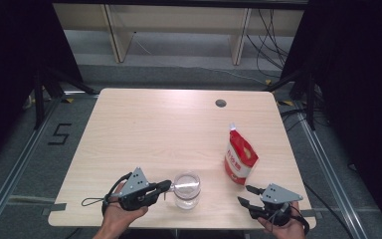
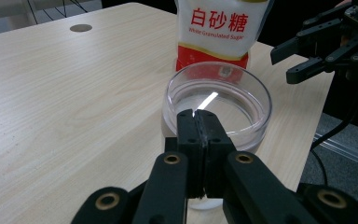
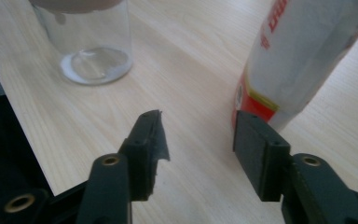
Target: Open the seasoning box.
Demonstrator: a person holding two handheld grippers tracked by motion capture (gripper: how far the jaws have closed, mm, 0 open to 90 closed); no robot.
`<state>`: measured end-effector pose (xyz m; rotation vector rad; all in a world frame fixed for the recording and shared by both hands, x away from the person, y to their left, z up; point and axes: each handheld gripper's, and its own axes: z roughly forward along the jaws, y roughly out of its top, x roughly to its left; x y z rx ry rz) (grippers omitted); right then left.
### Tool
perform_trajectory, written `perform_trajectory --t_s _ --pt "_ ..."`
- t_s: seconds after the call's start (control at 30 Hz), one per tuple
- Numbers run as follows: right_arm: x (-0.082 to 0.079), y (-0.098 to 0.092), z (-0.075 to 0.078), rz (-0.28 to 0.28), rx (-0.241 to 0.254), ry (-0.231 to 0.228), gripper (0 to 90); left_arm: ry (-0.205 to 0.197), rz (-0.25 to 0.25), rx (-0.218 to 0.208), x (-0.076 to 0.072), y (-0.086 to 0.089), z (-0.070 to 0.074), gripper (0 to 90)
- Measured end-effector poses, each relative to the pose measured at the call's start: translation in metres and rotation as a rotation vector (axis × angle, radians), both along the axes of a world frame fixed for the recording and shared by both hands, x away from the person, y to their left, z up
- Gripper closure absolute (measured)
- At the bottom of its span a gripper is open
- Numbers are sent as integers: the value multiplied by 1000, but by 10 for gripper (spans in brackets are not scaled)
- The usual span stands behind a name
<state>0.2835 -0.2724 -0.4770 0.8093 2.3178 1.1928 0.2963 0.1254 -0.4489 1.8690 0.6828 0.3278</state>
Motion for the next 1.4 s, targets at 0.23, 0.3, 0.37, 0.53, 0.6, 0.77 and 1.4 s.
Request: perform_trajectory --t_s 0.23,0.3,0.37,0.53,0.6,0.77,1.4 --pt "-5 12 5 59 57 -27 648 11 23 -11 -1 0 -2 883" --pt "-6 18 6 75 82 -29 673 13 27 -19 -1 0 -3 883" --pt "-7 23 8 92 87 -35 697 10 19 -29 0 0 -4 884" --pt "-7 35 9 107 115 -27 773 4 24 -17 -2 0 -3 882" --pt "-6 40 10 132 113 -34 786 0 22 -15 -1 1 -3 882" --pt "-3 51 10 160 96 -40 813 5 30 -22 -2 1 -4 882" --pt "15 80 6 206 85 -27 862 -24 38 -15 -4 2 -4 875"
